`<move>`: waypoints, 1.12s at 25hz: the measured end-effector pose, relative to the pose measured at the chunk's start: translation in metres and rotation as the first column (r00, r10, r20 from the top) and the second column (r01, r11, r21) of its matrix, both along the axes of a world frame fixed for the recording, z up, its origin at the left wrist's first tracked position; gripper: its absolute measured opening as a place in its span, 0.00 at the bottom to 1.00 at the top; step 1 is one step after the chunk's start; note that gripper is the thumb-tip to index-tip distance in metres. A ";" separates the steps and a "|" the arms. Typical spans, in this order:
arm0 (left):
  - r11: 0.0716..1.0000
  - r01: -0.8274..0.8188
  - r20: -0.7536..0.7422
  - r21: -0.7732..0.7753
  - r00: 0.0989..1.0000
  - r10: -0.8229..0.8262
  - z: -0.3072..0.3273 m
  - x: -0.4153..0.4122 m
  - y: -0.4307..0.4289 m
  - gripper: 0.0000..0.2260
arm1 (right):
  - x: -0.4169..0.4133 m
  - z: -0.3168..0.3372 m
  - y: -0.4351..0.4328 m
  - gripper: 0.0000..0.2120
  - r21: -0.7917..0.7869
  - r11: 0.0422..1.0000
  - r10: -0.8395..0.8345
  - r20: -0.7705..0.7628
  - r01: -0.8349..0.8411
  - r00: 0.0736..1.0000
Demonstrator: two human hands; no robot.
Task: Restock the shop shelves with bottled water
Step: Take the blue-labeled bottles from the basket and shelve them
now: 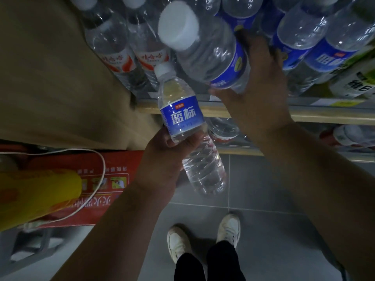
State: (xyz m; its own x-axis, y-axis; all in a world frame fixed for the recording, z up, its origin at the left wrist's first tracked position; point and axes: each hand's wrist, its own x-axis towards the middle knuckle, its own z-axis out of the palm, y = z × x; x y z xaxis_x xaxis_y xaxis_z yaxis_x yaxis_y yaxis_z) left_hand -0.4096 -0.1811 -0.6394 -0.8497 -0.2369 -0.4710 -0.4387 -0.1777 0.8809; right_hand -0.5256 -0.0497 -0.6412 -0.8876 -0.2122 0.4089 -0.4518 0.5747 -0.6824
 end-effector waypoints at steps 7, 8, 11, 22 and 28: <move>0.993 -0.100 -0.106 0.067 0.989 0.107 -0.012 -0.009 0.005 0.11 | -0.020 -0.024 -0.005 0.35 -0.213 0.941 -0.185 0.328 0.263 0.927; 0.989 -0.122 -0.132 0.080 0.982 0.132 -0.014 -0.012 0.005 0.12 | -0.021 -0.025 -0.005 0.34 -0.202 0.931 -0.214 0.374 0.305 0.902; 0.977 -0.193 -0.190 0.094 0.960 0.208 -0.019 -0.022 0.005 0.16 | -0.030 -0.026 -0.004 0.32 -0.087 0.939 -0.266 0.424 0.332 0.866; 0.877 -0.455 -0.482 -0.153 0.809 0.335 -0.020 -0.071 0.006 0.29 | -0.034 -0.028 -0.005 0.35 -0.010 0.944 -0.291 0.436 0.329 0.851; 0.852 -0.511 -0.508 -0.115 0.767 0.392 -0.029 -0.087 0.027 0.30 | -0.036 -0.030 -0.002 0.36 0.018 0.949 -0.296 0.406 0.316 0.865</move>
